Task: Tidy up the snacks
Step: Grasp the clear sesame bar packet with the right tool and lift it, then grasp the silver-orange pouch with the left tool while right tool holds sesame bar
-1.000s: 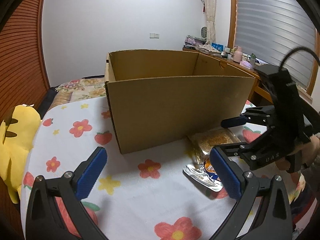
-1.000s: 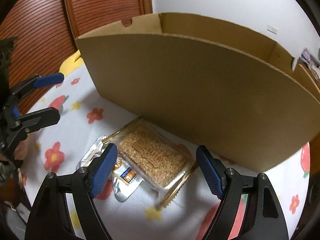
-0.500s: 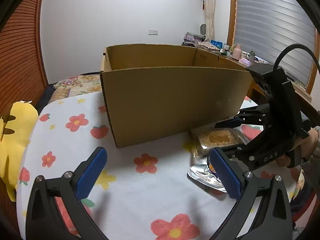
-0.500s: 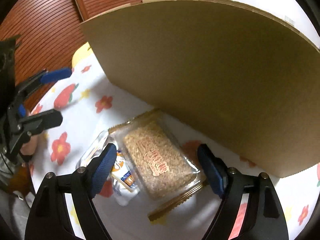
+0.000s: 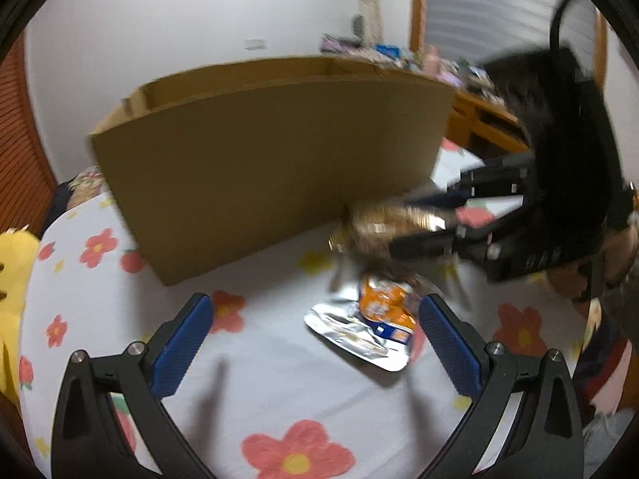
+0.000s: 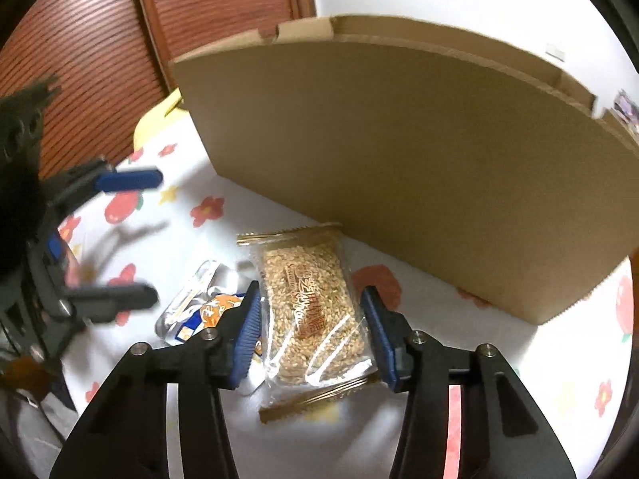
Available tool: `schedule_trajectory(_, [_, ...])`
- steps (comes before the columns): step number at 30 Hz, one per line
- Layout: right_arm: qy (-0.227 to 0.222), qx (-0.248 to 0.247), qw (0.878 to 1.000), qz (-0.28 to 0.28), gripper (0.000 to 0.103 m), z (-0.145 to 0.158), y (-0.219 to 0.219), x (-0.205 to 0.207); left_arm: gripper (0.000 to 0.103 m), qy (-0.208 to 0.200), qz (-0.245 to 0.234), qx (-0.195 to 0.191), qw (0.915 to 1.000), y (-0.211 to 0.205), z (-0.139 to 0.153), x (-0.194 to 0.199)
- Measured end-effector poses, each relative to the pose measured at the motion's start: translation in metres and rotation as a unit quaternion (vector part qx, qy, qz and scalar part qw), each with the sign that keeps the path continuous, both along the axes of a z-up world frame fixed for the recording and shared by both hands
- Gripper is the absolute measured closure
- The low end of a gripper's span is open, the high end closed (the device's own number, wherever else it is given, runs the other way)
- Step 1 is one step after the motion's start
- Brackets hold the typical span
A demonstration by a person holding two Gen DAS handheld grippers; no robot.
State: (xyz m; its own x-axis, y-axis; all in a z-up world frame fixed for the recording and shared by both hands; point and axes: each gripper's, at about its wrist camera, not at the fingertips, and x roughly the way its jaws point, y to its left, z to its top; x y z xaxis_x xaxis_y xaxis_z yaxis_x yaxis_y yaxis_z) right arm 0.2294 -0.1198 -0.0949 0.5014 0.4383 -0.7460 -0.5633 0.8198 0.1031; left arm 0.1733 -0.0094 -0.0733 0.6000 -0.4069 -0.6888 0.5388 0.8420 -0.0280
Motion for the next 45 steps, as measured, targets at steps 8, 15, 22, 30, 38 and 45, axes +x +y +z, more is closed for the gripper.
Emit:
schedule_trajectory(8, [-0.010, 0.020, 0.999, -0.045, 0.056, 0.011, -0.036, -0.027, 0.000, 0.022, -0.061, 0.067, 0.9957, -0.031, -0.009, 0.006])
schedule_trajectory(15, [-0.017, -0.005, 0.996, -0.090, 0.056, -0.002, -0.059, -0.048, 0.012, 0.071, -0.061, 0.083, 0.9922, -0.040, -0.015, 0.025])
schedule_trajectory(22, [-0.023, -0.040, 0.994, -0.104, 0.056, -0.012, -0.053, -0.048, 0.020, 0.101, -0.066, 0.078, 0.9896, -0.042, -0.013, 0.036])
schedule_trajectory(30, [-0.018, -0.059, 0.992, -0.106, 0.054, -0.017, -0.048, -0.049, 0.035, 0.101, -0.068, 0.076, 0.9896, -0.051, -0.011, 0.033])
schedule_trajectory(38, [-0.016, -0.054, 0.992, -0.110, 0.054, -0.018, -0.050, -0.047, 0.065, 0.093, -0.083, 0.077, 0.9892, -0.057, -0.008, 0.025])
schedule_trajectory(45, [-0.016, -0.054, 0.992, -0.110, 0.054, -0.018, -0.050, -0.048, 0.067, 0.083, -0.071, 0.056, 0.9925, -0.052, -0.004, 0.018])
